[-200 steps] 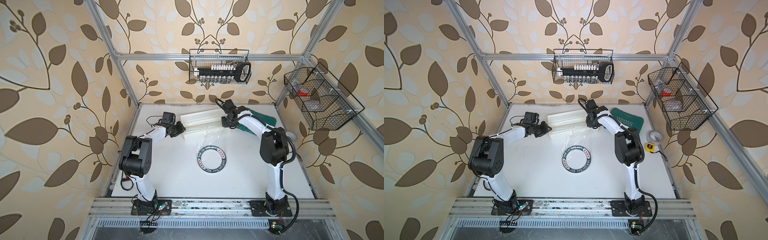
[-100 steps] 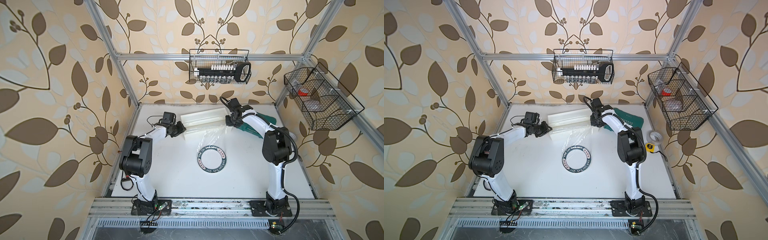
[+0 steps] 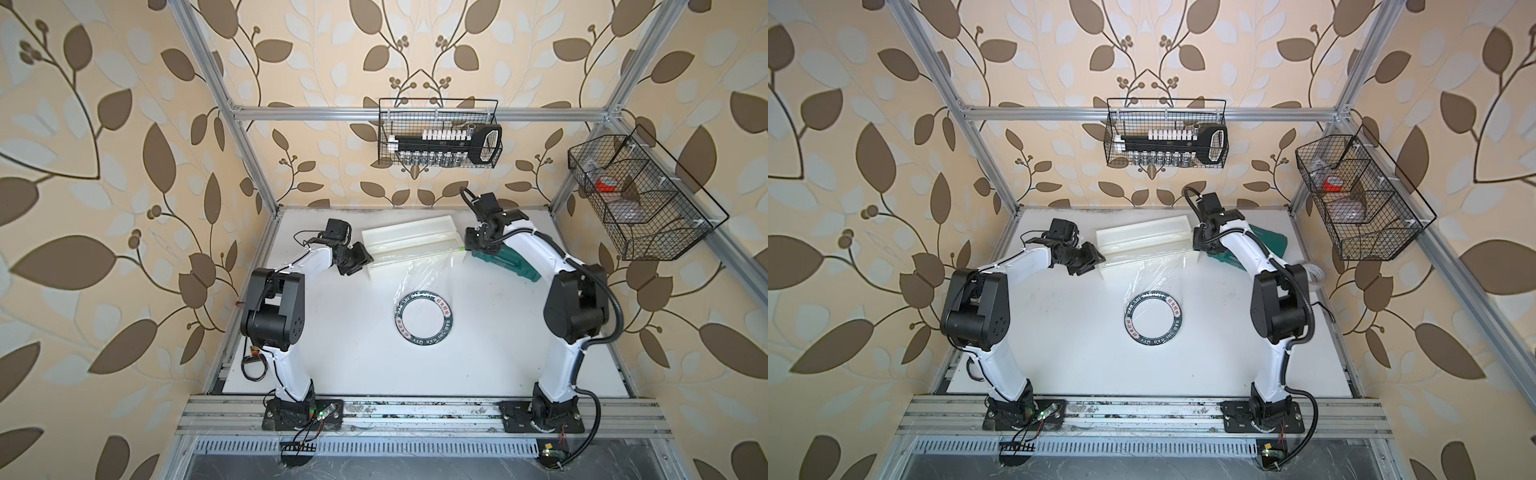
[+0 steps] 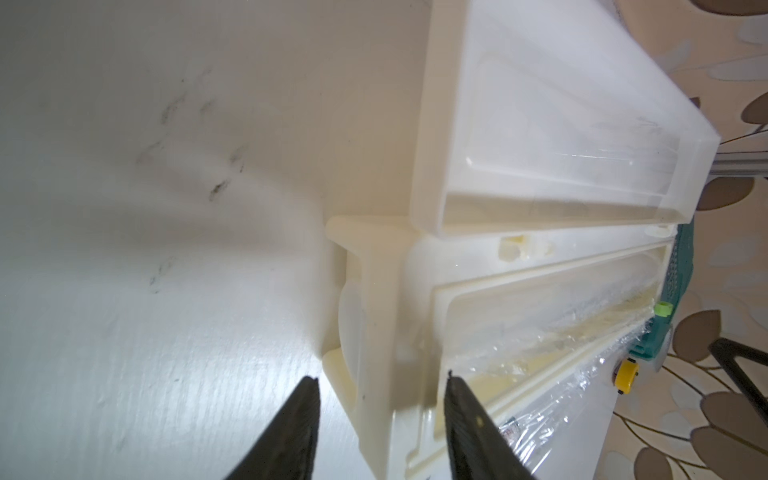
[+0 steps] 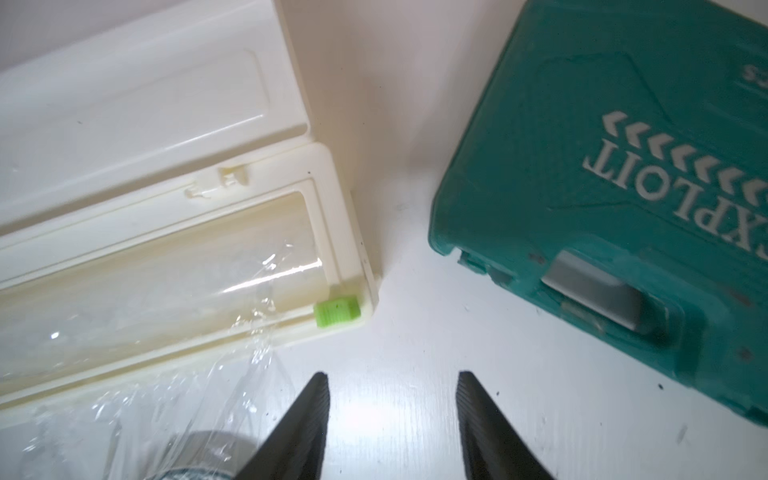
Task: Wrap the plate with plastic wrap
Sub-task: Tear off the plastic wrap from the plastic wrap cutting box, then pick up the plate at the center of the board.
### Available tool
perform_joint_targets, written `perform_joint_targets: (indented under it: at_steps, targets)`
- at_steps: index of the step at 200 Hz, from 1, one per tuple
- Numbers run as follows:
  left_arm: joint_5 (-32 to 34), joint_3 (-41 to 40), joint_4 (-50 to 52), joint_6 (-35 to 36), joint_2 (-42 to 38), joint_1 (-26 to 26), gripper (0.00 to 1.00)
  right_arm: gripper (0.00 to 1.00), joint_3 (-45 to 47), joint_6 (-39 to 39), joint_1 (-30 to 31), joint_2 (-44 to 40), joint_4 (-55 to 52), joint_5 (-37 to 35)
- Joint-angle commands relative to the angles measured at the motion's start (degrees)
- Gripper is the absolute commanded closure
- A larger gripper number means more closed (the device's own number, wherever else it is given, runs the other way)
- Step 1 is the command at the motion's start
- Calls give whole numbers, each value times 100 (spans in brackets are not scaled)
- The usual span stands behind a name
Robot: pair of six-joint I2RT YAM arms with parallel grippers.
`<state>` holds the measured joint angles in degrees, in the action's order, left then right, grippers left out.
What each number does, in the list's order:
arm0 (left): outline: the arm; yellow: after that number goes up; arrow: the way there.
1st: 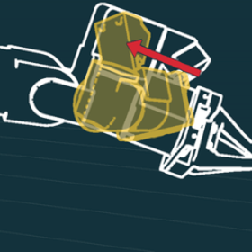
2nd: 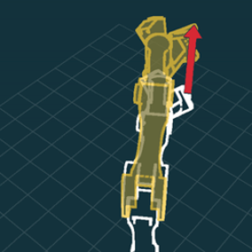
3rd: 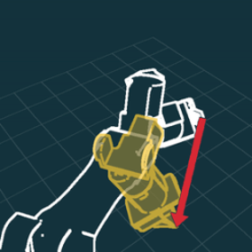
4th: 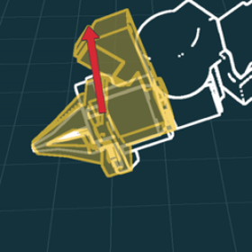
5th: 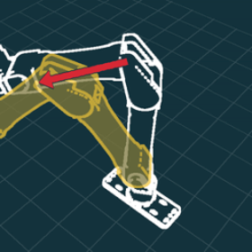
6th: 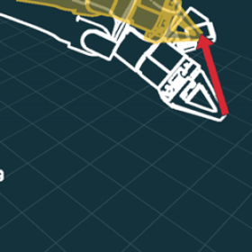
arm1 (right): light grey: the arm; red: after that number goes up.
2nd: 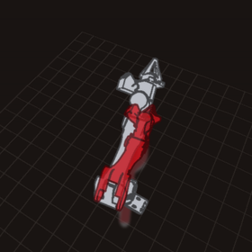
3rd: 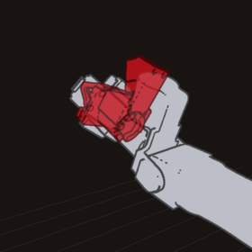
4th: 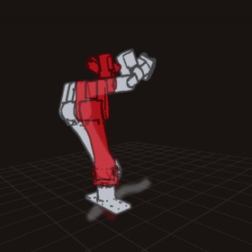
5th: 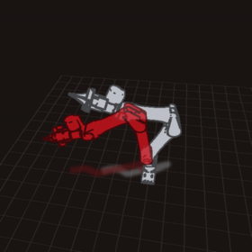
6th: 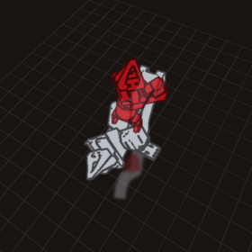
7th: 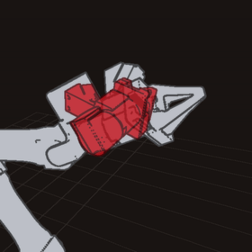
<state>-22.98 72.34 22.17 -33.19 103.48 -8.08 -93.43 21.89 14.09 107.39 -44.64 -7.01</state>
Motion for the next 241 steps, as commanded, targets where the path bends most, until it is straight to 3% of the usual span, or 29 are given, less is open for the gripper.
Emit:
perform_joint_targets:
  at_steps: [1, 48, 92, 164, 197, 241]
  targets:
    - [-103, -73, 336, 163, -989, -226, 45, 47, 706, 393, 39, -675, 370, 256]
    - [50, -1608, 16, -67, -2263, -1313, 42, 53, 3131, 814, 169, -1928, 1003, 2216]
    - [234, -2654, -453, -663, -2466, -2178, 46, 58, 5015, 1664, 427, -2509, 2168, 3400]
    - [215, -3404, -1748, -1288, -2130, -2593, 57, 59, 5832, 2281, 672, -2191, 3515, 3816]
    - [123, -3543, -2214, -1409, -1613, -2654, 61, 60, 6032, 2514, 708, -2046, 3996, 3781]
    - [-251, -4073, -3380, -2075, -1328, -2705, 77, 65, 6465, 2934, 729, -1939, 4977, 3939]
